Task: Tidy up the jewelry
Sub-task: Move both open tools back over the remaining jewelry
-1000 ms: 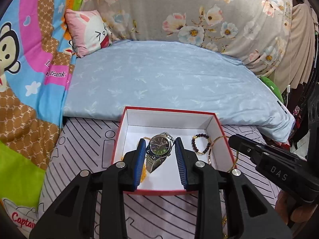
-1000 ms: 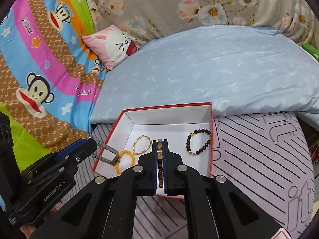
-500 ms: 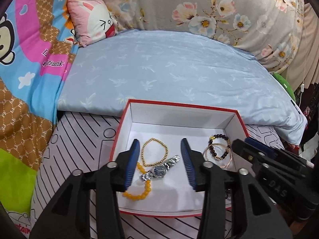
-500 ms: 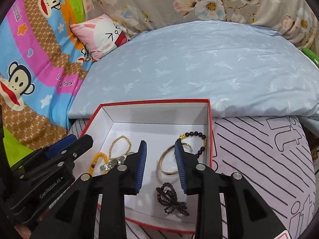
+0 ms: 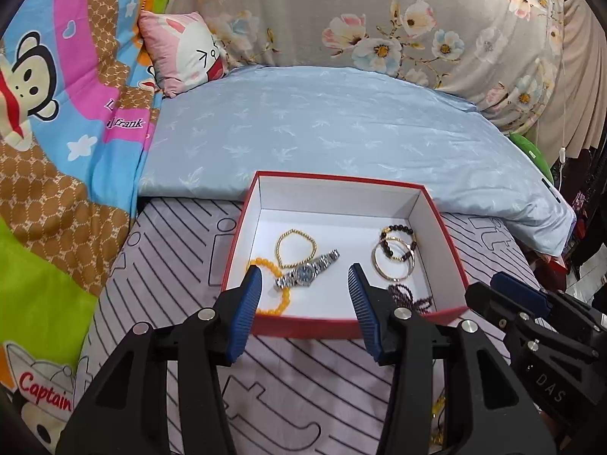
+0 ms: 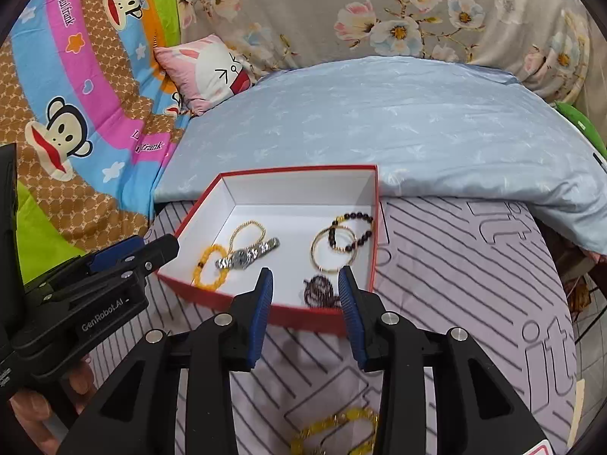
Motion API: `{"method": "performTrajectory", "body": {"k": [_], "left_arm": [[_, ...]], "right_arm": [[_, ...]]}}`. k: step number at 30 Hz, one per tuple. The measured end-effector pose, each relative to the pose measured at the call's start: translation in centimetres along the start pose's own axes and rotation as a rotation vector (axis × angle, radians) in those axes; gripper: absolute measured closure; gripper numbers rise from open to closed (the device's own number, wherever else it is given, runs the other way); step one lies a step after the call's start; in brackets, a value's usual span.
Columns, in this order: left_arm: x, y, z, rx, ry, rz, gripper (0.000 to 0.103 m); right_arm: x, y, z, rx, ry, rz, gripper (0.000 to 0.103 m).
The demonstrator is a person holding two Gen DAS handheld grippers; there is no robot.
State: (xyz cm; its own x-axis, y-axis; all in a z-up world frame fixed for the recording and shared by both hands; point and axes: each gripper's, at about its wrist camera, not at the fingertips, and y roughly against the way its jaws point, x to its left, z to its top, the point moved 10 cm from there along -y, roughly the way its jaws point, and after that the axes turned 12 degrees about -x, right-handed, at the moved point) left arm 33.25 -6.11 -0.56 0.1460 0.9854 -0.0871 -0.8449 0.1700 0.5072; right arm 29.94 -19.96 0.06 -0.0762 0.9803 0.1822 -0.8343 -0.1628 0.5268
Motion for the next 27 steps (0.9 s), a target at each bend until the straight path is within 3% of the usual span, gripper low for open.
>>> {"method": "performTrajectory", "body": {"k": [16, 27], "left_arm": [[2.2, 5.1, -5.2, 0.046, 0.039, 0.047, 0.055], [4.5, 8.9, -11.1, 0.105, 0.052, 0.099, 0.052]], "right_arm": [[-0.1, 5.5, -6.5, 0.049, 0.000, -0.028, 0.067], [-1.7, 8.7, -11.3, 0.093, -0.021, -0.059, 0.067]]}}
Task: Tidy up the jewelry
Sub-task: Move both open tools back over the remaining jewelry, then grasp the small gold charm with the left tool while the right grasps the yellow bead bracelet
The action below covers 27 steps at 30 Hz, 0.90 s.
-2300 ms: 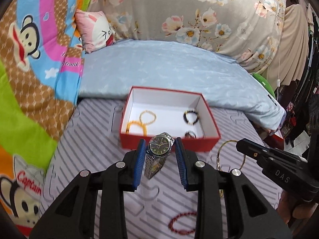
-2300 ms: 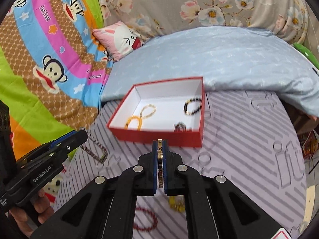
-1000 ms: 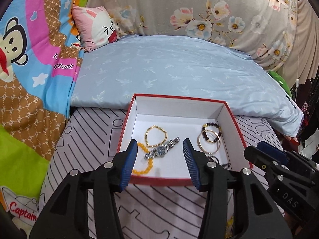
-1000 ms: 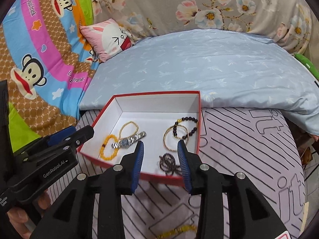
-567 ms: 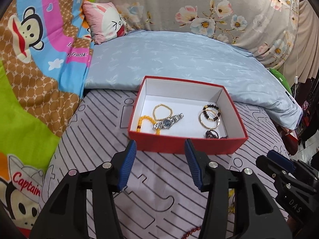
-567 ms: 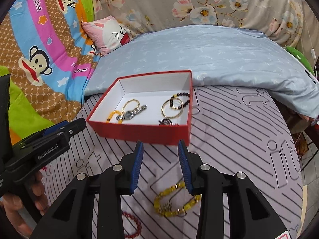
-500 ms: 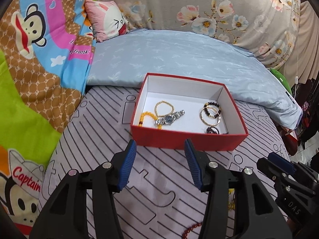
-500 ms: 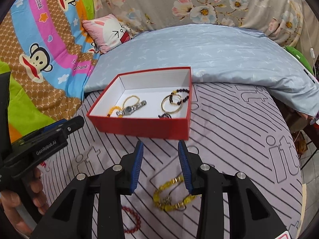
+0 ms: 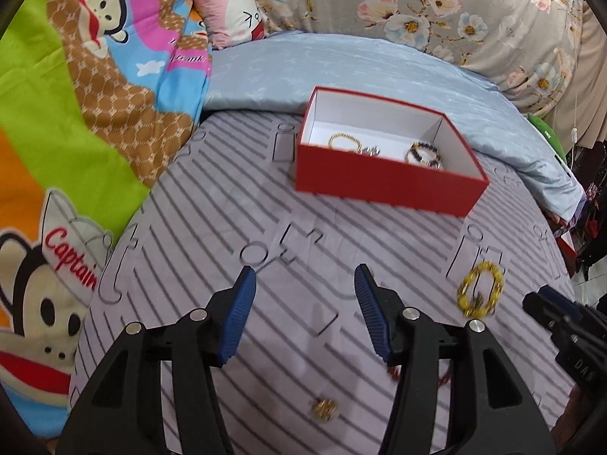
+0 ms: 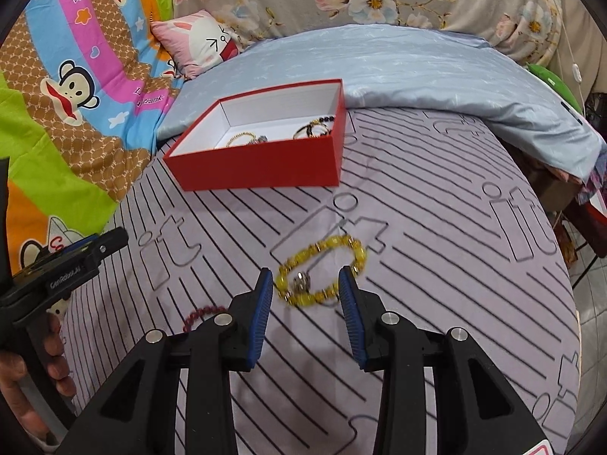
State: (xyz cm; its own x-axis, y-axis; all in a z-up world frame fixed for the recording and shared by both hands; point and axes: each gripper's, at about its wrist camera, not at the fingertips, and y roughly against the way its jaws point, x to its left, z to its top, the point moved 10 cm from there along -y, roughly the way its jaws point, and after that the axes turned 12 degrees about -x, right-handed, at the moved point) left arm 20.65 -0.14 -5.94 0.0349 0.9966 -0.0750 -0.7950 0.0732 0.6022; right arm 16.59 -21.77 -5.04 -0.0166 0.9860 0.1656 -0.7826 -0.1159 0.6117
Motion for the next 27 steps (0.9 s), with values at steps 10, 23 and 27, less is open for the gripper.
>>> {"method": "performTrajectory", "body": {"k": [10, 23, 27], "left_arm": [[0.9, 2.5, -6.8, 0.083, 0.001, 0.002, 0.051], [-1.2, 2.4, -10.0, 0.107, -0.052, -0.018, 0.049], [-1.1, 2.3, -10.2, 0.087, -0.084, 0.005, 0.059]], "right_arm": [[-0.7, 1.9, -3.7, 0.039, -0.012, -0.003, 0.067], [0.3, 2.9, -6.0, 0.069, -0.017, 0.017, 0.067], [0.3, 2.6, -6.3, 0.080, -0.018, 0.013, 0.067]]}}
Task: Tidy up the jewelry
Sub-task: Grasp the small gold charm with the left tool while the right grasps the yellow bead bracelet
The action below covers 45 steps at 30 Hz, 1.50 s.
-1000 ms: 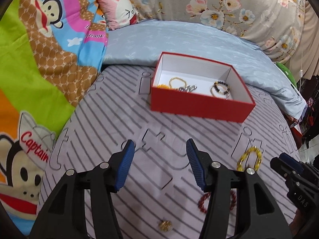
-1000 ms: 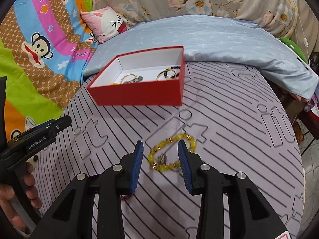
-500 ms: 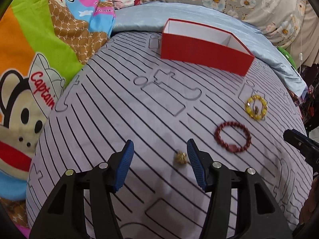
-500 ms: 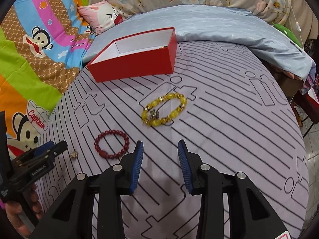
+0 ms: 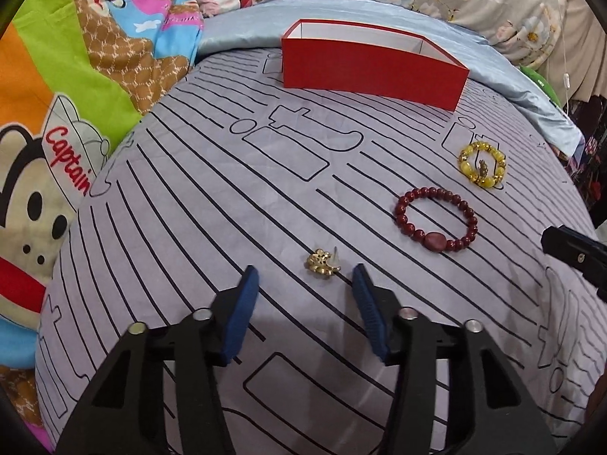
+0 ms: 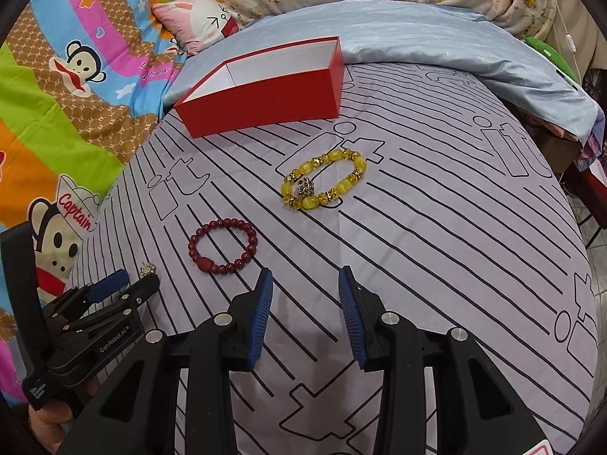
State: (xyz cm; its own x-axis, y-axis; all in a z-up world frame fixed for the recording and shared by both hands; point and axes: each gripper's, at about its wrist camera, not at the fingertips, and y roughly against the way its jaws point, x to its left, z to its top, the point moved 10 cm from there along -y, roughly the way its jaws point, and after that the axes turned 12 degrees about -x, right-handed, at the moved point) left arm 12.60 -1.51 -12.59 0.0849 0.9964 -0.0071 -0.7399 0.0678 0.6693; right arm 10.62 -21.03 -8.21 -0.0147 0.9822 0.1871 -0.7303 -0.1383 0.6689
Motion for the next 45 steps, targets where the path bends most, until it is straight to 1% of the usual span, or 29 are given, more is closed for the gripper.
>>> {"method": "performTrajectory", "body": {"k": [3, 7, 17, 23, 33, 40, 43, 45], "left_arm": [[-0.1, -0.1, 0.3, -0.009, -0.010, -0.001, 0.067], [-0.2, -0.3, 0.6, -0.016, -0.015, 0.001, 0.085], [0.1, -0.4, 0.8, -0.012, -0.003, -0.007, 0.085], [1.3, -0.4, 0.7, -0.015, 0.016, 0.019, 0.085], [1.7, -0.8, 1.2, -0.028, 0.020, 0.029, 0.085], [1.8, -1.3, 1.6, -0.039, 0.017, 0.033, 0.085], [1.8, -1.5, 1.8, -0.044, 0.018, 0.033, 0.085], [1.8, -1.5, 1.9, -0.047, 0.018, 0.033, 0.085]], "right_arm": [[-0.1, -0.1, 0.0, 0.002, -0.003, -0.003, 0.067], [-0.3, -0.3, -0.1, 0.007, -0.011, -0.004, 0.067], [-0.5, -0.5, 0.0, 0.007, -0.016, -0.003, 0.067], [-1.2, -0.9, 0.2, 0.009, -0.037, -0.007, 0.067], [-1.5, -3.6, 2.6, 0.002, -0.057, -0.021, 0.067], [-0.6, -5.3, 4.3, -0.007, -0.056, -0.002, 0.067], [0.0, -6.2, 4.9, -0.005, -0.055, 0.016, 0.070], [0.4, -6.8, 5.2, -0.007, -0.041, 0.017, 0.070]]}}
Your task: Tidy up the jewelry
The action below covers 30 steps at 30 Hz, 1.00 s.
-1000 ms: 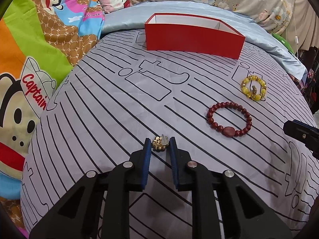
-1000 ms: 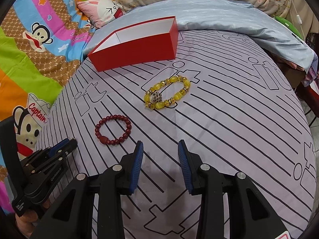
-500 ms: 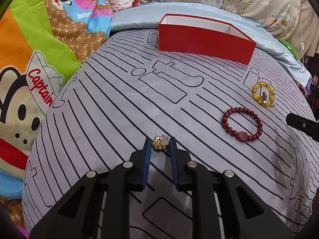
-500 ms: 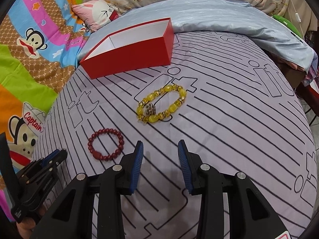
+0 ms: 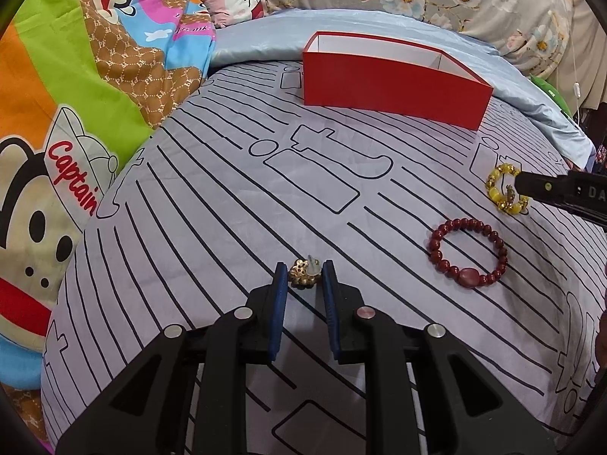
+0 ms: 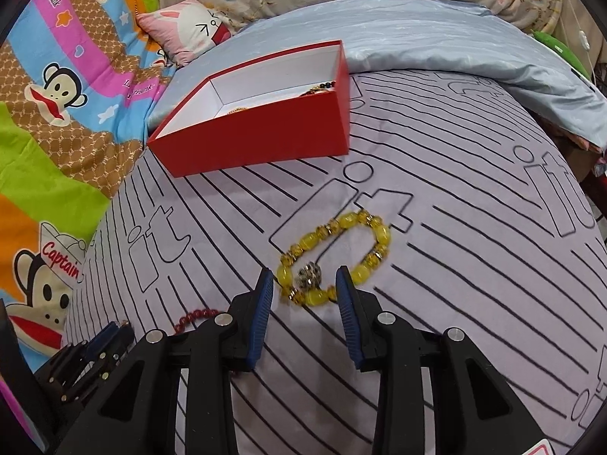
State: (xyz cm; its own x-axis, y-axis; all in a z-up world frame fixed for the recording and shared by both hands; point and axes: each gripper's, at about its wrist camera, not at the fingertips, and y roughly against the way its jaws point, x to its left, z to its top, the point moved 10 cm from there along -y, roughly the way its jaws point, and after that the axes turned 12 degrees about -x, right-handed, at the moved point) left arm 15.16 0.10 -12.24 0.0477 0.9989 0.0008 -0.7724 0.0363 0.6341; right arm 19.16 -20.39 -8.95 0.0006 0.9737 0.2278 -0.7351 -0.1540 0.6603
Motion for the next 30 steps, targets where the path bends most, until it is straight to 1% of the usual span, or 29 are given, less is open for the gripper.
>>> {"method": "performTrajectory", "body": {"k": [3, 4, 5, 9, 11, 17, 23, 30], "left_arm": [[0.0, -0.1, 0.1, -0.003, 0.001, 0.000, 0.085], [0.0, -0.1, 0.1, -0.004, 0.002, 0.000, 0.085], [0.0, -0.2, 0.1, -0.006, 0.002, 0.000, 0.085], [0.0, -0.3, 0.2, -0.008, 0.000, 0.000, 0.085], [0.0, -0.4, 0.2, -0.006, 0.004, 0.000, 0.085], [0.2, -0.4, 0.3, 0.019, 0.042, -0.019, 0.085], [0.0, 0.1, 0.1, 0.024, 0.053, -0.031, 0.085], [-0.5, 1.6, 0.5, 0.017, 0.077, -0.067, 0.085]], "right_arm": [[0.1, -1.0, 0.0, 0.011, 0.011, 0.000, 0.071], [0.0, -1.4, -0.1, 0.018, 0.014, -0.007, 0.073], [-0.2, -1.6, -0.3, 0.025, 0.015, -0.009, 0.078], [-0.7, -2.2, -0.7, 0.032, 0.001, 0.000, 0.084], [-0.4, -2.2, -0.7, 0.031, 0.012, 0.009, 0.089], [-0.2, -1.5, -0.7, 0.023, 0.023, 0.009, 0.089], [-0.6, 1.0, 0.2, -0.017, -0.012, 0.020, 0.089], [-0.8, 3.6, -0.8, -0.026, -0.032, 0.032, 0.089]]}}
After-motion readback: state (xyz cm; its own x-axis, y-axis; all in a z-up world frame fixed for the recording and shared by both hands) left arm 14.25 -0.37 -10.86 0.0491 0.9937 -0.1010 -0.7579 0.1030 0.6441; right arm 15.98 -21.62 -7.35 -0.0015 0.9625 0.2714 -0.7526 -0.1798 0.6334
